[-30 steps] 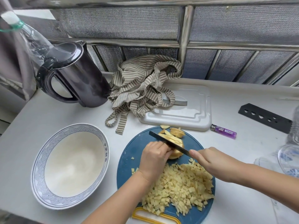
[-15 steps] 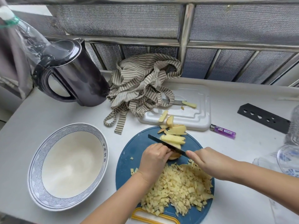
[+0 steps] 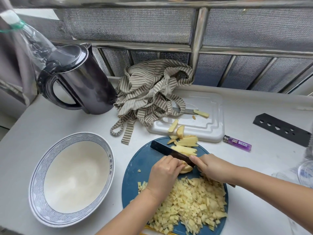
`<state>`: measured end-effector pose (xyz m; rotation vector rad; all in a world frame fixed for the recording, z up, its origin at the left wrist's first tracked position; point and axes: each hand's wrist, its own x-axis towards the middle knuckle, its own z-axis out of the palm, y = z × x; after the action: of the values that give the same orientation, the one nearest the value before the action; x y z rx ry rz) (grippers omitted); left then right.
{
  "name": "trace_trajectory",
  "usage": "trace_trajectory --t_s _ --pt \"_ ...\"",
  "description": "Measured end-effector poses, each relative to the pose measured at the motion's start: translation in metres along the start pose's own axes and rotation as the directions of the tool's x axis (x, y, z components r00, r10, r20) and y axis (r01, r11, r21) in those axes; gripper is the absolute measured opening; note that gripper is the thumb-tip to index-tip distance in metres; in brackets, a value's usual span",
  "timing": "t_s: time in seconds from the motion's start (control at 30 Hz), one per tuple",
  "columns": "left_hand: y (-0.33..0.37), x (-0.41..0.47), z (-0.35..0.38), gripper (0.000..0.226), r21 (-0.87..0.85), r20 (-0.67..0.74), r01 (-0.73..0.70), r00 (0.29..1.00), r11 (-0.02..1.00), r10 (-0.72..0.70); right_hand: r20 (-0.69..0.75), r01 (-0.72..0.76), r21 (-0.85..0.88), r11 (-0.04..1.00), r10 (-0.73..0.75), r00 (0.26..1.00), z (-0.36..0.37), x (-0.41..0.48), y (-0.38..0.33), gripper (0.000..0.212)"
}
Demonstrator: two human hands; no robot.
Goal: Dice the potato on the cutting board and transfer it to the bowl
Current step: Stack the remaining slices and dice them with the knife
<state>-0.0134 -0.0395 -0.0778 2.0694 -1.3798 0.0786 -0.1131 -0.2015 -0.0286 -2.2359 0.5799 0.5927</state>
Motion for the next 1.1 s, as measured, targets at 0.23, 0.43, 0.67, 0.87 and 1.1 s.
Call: trace_trajectory --t_s 0.23,0.43,0.67,0.87,1.1 --pt "-0.001 -0.008 -0.011 0.027 -0.065 0.11 0.003 0.994 0.998 0.004 0.027 -0.038 0.11 0.993 0.035 0.999 -0.007 -0.008 0.006 0.055" --pt "0.002 -0.015 -0.01 0.027 -0.071 0.09 0.057 0.995 0.996 -0.051 -0.005 0.002 0.301 0.954 -0.001 1.0 -0.02 -0.032 0.006 0.056" --pt "-0.003 -0.018 -0.009 0.019 0.05 0.023 -0.033 0.999 0.998 0.031 -0.017 0.049 0.083 0.995 -0.048 0.999 -0.013 -0.047 0.003 0.059" --pt "-0.002 -0.017 -0.009 0.021 0.037 0.022 -0.069 0.997 0.997 0.069 -0.038 0.043 0.004 0.999 -0.043 0.998 -0.006 -0.05 0.0 0.056" --pt "-0.006 -0.013 -0.008 0.025 0.011 0.05 -0.117 0.992 0.993 0.116 -0.02 0.018 -0.073 0.997 -0.02 1.0 -0.007 -0.049 -0.007 0.053"
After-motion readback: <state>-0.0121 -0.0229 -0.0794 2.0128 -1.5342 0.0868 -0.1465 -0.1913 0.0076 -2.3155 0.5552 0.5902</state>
